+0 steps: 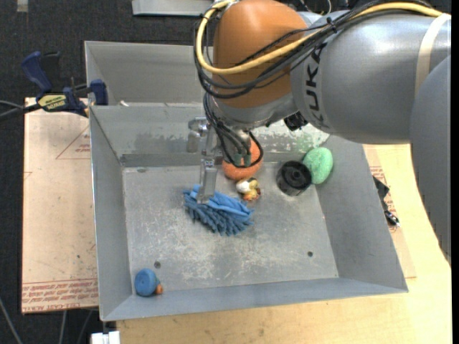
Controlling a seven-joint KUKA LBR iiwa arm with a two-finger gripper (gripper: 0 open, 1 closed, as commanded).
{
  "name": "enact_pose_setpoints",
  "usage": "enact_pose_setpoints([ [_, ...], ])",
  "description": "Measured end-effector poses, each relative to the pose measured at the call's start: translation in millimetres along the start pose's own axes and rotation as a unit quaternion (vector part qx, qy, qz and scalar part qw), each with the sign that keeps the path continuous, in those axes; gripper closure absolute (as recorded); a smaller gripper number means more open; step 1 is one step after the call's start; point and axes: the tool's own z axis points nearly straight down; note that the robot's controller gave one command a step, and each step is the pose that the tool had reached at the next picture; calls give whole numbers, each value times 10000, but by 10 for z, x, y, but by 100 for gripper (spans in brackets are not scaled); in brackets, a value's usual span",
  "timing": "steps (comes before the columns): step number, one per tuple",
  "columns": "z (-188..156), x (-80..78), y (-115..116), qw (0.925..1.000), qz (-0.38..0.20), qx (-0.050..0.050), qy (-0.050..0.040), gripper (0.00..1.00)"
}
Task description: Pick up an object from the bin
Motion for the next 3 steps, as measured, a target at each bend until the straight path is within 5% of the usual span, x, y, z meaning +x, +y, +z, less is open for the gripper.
enact_pose_setpoints([
  [1,-52,-14,-9,10000,17,-7,-38,0],
  [2,510,150,-209,9999,117,-14,-49,0],
  [3,823,397,-578,9993,-384,-4,-16,0],
])
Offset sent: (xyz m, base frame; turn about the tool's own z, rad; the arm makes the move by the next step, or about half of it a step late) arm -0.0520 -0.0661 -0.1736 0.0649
